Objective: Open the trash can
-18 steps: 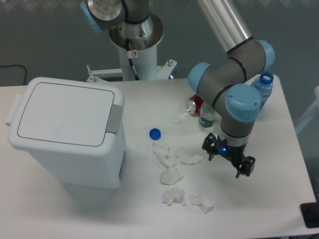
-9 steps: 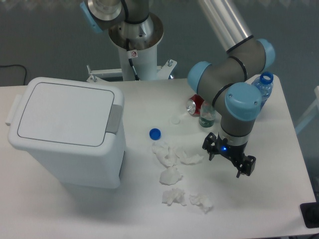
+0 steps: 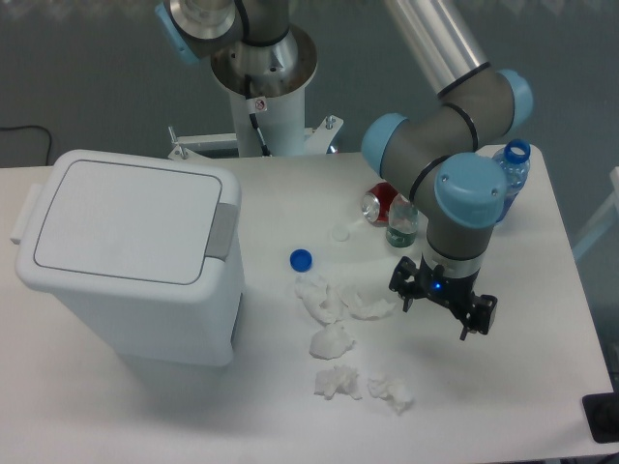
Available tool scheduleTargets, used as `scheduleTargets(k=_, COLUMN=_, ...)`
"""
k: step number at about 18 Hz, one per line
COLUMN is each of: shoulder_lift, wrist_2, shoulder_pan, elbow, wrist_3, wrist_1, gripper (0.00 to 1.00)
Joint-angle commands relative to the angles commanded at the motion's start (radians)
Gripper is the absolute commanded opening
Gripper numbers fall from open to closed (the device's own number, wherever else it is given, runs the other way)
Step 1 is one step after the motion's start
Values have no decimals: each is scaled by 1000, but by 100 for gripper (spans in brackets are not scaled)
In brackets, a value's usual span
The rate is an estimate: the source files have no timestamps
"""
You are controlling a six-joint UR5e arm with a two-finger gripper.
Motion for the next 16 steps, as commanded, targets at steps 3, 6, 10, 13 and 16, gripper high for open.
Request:
scheduleTargets(k=3, shoulder_lift=28, wrist_2=-40, shoulder_pan=0, elbow=6, wrist_3=-11, wrist_1=-2, gripper=83)
scheduleTargets(k=6, shoulder_lift=54, wrist_2=-146, shoulder_pan=5, elbow=6, wrist_3=-87, wrist_1=-5, gripper=38)
scheduleTargets(k=10, shoulder_lift=116, wrist_2=-190, shoulder_pan=-26, elbow=-3, wrist_3=-155, wrist_1=-15, gripper=0)
scheduleTargets(k=13, shoulder_lift=143, wrist_2=-206, shoulder_pan=-64, elbow=-5, wrist_3=-192, wrist_1=-41, gripper=0)
scheduleTargets(k=16, shoulder_lift=178, wrist_2=-213, shoulder_pan=-94, elbow=-5, wrist_3=-228, wrist_1=-69, gripper=0)
